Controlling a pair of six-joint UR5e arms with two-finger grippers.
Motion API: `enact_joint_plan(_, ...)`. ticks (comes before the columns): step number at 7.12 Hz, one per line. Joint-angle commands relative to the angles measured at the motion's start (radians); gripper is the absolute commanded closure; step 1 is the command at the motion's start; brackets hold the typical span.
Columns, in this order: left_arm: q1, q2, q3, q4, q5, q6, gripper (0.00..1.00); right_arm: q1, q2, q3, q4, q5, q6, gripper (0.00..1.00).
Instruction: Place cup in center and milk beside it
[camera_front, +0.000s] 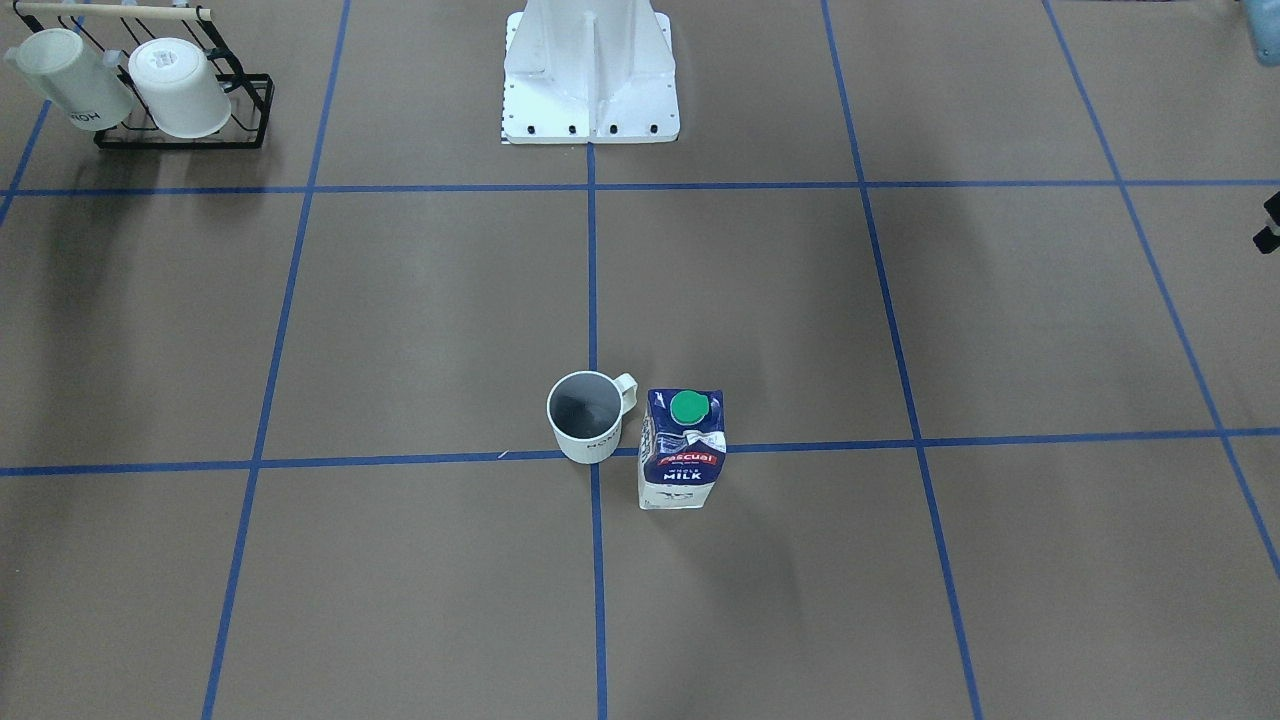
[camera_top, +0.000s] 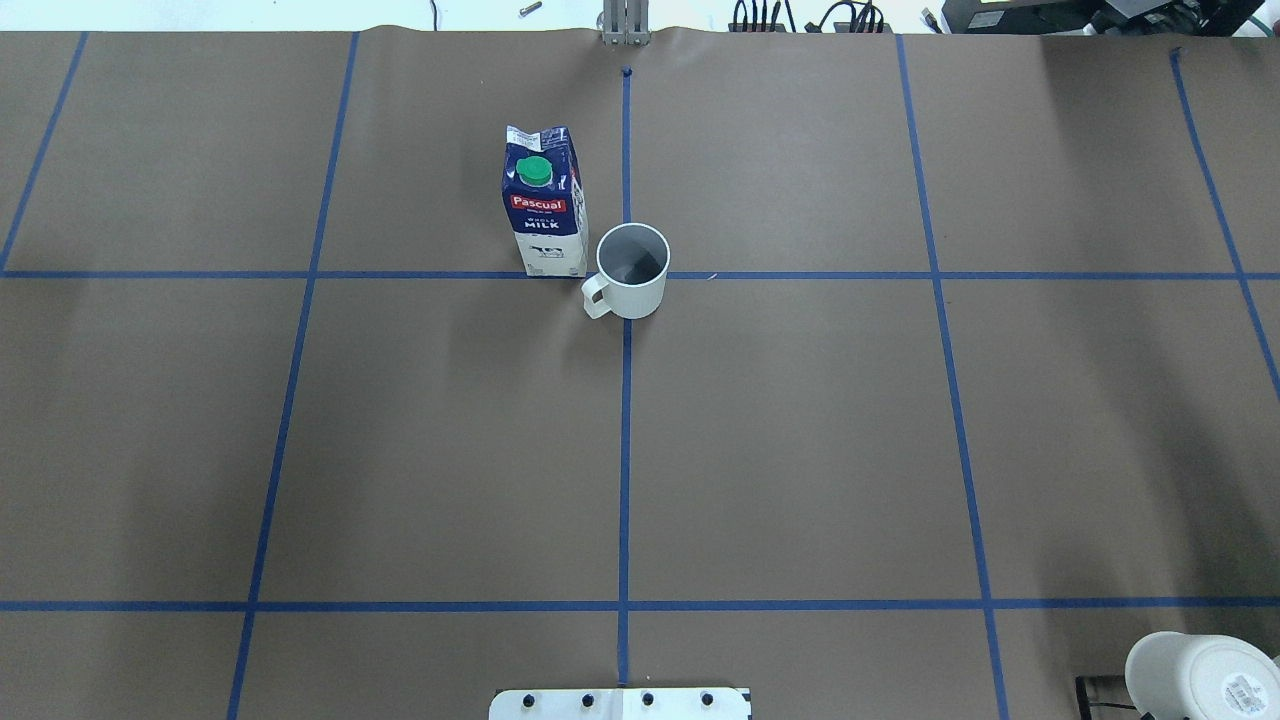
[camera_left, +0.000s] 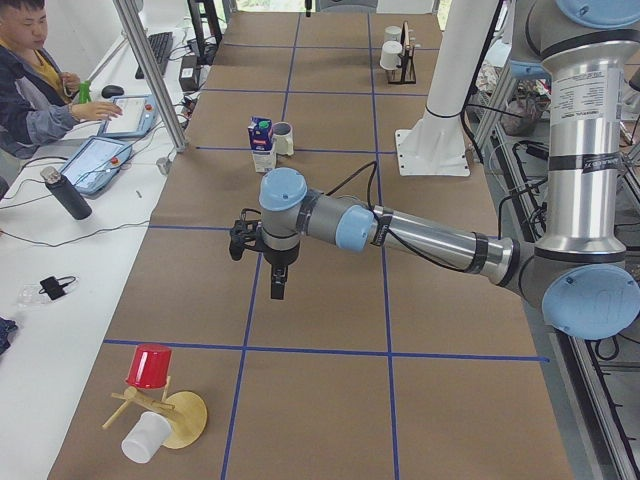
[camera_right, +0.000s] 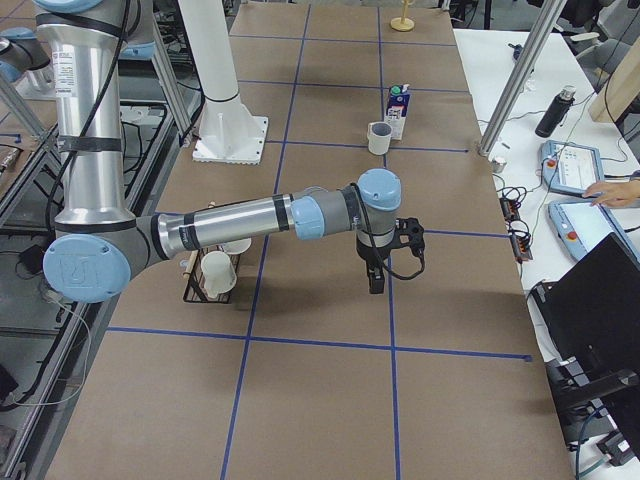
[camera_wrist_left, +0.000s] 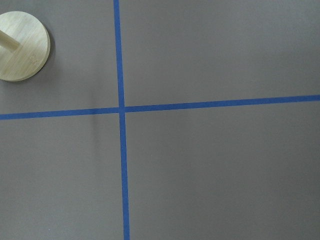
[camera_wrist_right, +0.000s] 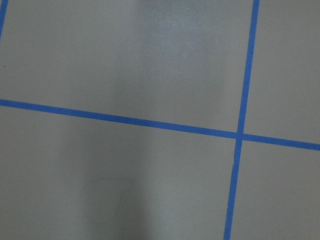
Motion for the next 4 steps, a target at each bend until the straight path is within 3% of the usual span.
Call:
enact_joint_plan(1, 0.0, 0.05, -0.021, -0.048, 0.0, -0.001, 0.02, 0.015, -0.006, 0.007, 0.001, 0.003, -0.009, 0.0)
enact_joint_plan(4, 0.008, 0.047, 0.022, -0.098, 0.064, 0.052, 0.02, 0.016, -0.013, 0.017, -0.002, 0.0, -0.052, 0.0)
